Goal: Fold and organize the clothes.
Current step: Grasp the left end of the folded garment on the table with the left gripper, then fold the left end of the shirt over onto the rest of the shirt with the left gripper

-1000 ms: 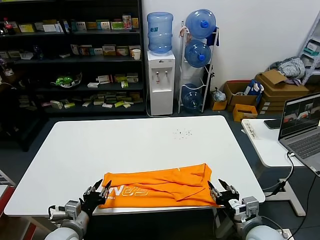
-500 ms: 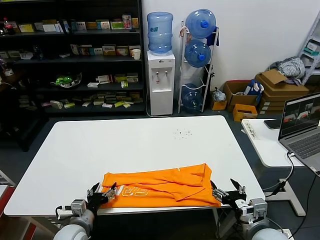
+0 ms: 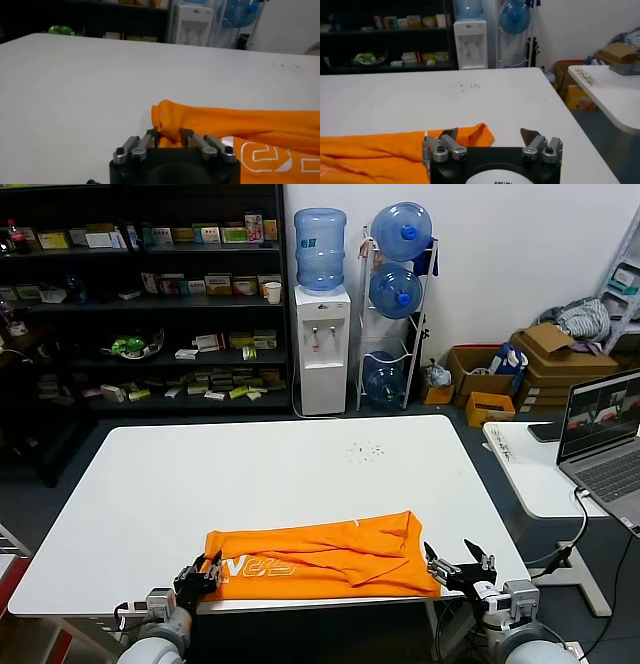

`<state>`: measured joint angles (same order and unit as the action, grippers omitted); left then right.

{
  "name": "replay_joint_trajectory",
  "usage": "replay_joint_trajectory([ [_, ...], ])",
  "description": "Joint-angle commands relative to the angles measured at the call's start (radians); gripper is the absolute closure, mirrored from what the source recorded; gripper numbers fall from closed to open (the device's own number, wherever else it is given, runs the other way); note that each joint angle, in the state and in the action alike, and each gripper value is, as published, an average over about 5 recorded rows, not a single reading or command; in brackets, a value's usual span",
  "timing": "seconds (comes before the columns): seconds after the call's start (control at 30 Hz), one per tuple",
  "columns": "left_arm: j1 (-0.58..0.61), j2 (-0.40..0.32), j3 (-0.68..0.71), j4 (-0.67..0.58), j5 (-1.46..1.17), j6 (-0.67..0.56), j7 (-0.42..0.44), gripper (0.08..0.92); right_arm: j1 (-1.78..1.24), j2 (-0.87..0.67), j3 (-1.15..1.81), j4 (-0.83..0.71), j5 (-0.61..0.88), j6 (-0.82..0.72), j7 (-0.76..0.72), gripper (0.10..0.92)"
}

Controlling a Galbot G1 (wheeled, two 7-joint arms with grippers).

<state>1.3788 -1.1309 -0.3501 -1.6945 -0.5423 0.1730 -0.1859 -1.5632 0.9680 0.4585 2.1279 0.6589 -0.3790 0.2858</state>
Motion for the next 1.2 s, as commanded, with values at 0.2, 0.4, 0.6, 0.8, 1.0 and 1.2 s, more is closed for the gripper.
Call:
replay_joint_trajectory([
  [0.2, 0.012, 0.053, -0.075, -0.023, 0.028, -0.003, -0.012, 0.825, 0.029, 0.006, 0.002, -0.013, 0.02, 0.009, 0.014, 0.203],
  [0.4, -0.005, 0.247, -0.271, 0.072, 0.029, -0.011, 0.038, 0.884, 0.065, 0.015, -0.011, -0.029, 0.029, 0.016, 0.02, 0.203],
  [0.6, 0.008, 0.428, -0.477, 0.238, 0.185, -0.102, 0.102, 0.884, 0.096, 0.039, -0.039, -0.048, 0.025, 0.02, 0.024, 0.203],
  [0.8, 0.169, 0.38, -0.478, 0.039, 0.176, -0.087, 0.102, 0.884, 0.119, 0.073, -0.071, -0.065, 0.007, 0.018, 0.034, 0.203],
  [1.0, 0.126, 0.209, -0.149, -0.271, -0.183, 0.073, 0.011, 0.884, 0.112, 0.082, -0.07, -0.07, -0.003, 0.016, 0.043, 0.203],
  [1.2, -0.118, 0.064, 0.128, -0.252, -0.329, 0.148, -0.127, 0.884, 0.082, 0.098, -0.042, -0.062, -0.009, 0.017, 0.047, 0.203],
])
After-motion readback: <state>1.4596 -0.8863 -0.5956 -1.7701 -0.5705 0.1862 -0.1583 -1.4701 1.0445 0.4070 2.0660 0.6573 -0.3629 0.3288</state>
